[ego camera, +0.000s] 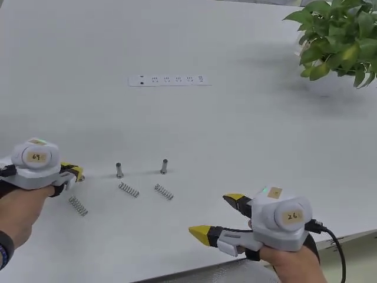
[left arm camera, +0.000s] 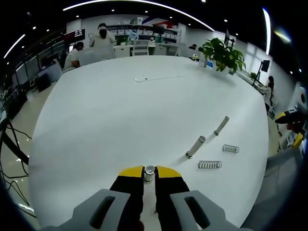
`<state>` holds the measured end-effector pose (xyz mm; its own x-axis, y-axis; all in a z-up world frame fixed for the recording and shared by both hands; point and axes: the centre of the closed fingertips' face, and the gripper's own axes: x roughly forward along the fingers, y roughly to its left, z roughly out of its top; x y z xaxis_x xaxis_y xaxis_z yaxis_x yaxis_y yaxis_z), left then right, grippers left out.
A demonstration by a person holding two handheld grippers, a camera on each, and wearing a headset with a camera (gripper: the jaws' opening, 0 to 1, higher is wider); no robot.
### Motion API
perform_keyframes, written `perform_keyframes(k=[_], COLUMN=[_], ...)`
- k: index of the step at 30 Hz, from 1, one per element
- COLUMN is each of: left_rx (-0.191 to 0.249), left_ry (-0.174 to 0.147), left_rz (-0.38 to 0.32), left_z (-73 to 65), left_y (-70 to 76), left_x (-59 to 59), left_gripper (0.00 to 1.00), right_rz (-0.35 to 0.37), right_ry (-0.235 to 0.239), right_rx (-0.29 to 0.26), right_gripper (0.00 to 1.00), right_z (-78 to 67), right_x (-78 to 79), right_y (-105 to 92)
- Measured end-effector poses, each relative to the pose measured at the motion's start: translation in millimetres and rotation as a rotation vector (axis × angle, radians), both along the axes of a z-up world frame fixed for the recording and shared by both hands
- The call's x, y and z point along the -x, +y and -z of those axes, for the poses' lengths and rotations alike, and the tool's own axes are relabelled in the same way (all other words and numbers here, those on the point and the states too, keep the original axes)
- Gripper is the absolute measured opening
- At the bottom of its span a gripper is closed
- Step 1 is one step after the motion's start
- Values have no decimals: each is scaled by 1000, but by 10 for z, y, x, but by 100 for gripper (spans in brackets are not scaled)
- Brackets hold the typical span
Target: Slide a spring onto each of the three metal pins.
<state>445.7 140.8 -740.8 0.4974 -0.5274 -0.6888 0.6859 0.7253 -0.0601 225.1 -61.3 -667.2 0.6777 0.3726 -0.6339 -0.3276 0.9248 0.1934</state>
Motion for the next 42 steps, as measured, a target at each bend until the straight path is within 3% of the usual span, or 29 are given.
perform_keyframes(k=[6,14,29,42], left_rx=[16,1,17,29], left_ry=[20,30,25,18], left_rz=[-13,-9,-40,-45], left_z=[7,44,-30,-107], left_y=[-13,-11,72,146], left_x=[-6,18,50,216], left_gripper=[1,4,12,15], right_rz=[1,6,1,-11], right_ry=[1,-4,-10,-18], right_rx=[1,-4,-8,-12], right_gripper=[64,64,64,64], right_z=[-2,-20,-19,-21], right_x=[-1,-5,-13,-17], right_y=[-17,-28,-22,-16])
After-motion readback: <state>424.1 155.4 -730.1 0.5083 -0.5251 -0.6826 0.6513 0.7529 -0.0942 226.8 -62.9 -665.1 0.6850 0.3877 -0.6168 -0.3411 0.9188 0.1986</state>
